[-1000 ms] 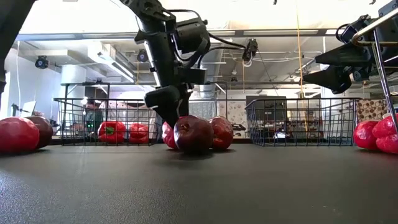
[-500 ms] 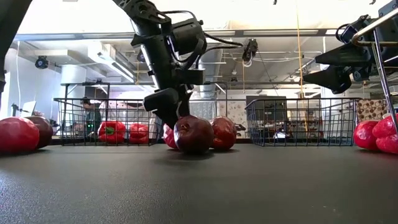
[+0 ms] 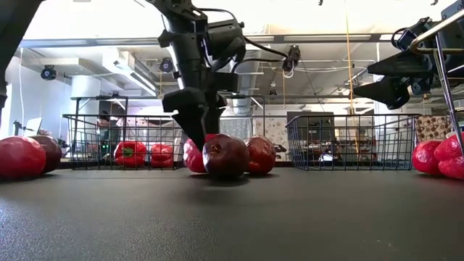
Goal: Sort produce into baskets
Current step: Put the bell pepper into the left black wire basket
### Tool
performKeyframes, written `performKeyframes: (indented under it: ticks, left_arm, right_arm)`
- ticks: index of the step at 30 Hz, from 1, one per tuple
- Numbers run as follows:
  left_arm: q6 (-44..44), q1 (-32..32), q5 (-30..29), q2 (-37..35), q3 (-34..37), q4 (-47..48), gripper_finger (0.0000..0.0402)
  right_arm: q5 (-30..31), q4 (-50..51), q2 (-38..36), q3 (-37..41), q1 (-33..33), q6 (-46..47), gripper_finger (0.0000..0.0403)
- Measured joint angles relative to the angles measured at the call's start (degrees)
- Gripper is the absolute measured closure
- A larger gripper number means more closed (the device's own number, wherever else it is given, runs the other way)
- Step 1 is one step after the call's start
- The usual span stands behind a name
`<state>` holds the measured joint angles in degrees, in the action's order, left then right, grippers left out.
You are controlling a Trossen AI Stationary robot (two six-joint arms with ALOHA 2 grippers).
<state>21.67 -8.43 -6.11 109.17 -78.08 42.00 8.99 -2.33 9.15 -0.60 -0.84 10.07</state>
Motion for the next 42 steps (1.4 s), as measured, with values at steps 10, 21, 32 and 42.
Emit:
performKeyframes:
  ticks: [10,21,32,42]
  left_arm:
    - [-4.8,-0.2,-1.0,5.6,0.1,0.5,0.0033]
    - [-5.7,-0.1,-2.0,6.8,-0.6,1.2,0.0072]
    - [-5.9,-0.1,-8.0,1.8,-7.3,10.0,0.0086]
    - [-10.3,-7.9,-15.9,-11.2,-8.5,14.7,0.0086]
  right_arm:
    - [0.0,0.0,0.0,0.0,0.0,0.0,0.003]
    - [0.0,0.0,0.0,0.0,0.0,0.0,0.003]
    - [0.0,0.0,0.0,0.0,0.0,0.0,0.003]
    - [0.0,0.0,0.0,0.0,0.0,0.0,0.003]
